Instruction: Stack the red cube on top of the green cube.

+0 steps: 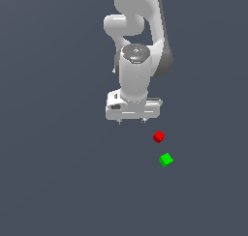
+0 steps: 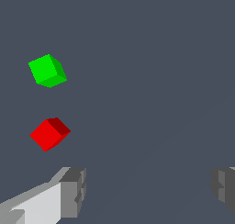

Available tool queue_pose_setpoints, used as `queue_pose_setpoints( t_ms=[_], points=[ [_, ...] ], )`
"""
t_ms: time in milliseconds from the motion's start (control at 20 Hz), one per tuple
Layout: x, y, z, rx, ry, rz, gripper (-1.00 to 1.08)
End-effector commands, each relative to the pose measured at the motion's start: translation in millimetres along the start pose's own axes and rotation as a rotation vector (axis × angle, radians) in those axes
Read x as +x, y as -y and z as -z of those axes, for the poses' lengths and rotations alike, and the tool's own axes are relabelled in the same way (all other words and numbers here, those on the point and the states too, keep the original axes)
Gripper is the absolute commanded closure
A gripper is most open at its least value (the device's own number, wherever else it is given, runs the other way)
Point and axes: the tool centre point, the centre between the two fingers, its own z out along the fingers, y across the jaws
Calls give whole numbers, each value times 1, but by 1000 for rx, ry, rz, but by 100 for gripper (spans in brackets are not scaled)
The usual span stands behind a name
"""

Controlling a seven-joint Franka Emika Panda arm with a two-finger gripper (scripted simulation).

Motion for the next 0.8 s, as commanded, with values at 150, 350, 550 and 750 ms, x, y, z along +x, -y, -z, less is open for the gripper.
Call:
queue_pose_setpoints(
  t_ms=[150,350,550,750],
  points=[
    [1,2,-1,0,0,10,-92],
    [4,10,-7,0,2,54,-92],
    [8,25,-19,0,4,135,-92],
    [13,48,-35,0,7,256,-92]
  ],
)
